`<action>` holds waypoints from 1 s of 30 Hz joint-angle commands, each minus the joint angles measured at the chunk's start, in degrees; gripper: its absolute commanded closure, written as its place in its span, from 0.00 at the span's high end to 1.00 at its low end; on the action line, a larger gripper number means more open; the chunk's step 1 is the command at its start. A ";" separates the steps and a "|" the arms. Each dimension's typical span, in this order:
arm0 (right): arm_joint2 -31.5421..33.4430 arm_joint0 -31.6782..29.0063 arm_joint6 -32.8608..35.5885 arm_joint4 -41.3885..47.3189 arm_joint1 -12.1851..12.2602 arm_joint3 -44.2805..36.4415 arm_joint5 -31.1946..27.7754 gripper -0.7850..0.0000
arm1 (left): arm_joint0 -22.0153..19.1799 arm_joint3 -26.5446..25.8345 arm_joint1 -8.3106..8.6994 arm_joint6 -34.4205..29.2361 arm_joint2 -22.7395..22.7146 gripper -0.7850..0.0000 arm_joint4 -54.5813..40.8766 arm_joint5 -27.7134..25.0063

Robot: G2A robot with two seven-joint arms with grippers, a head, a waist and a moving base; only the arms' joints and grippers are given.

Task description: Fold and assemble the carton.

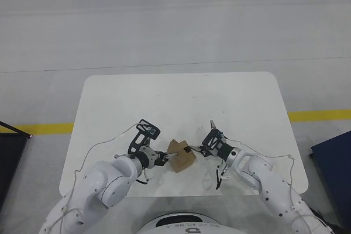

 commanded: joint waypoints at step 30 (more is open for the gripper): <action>6.71 -4.46 -2.36 7.08 -0.03 -0.45 3.03 1.00 | 1.29 2.78 -0.84 0.07 -3.90 1.00 -3.26 3.40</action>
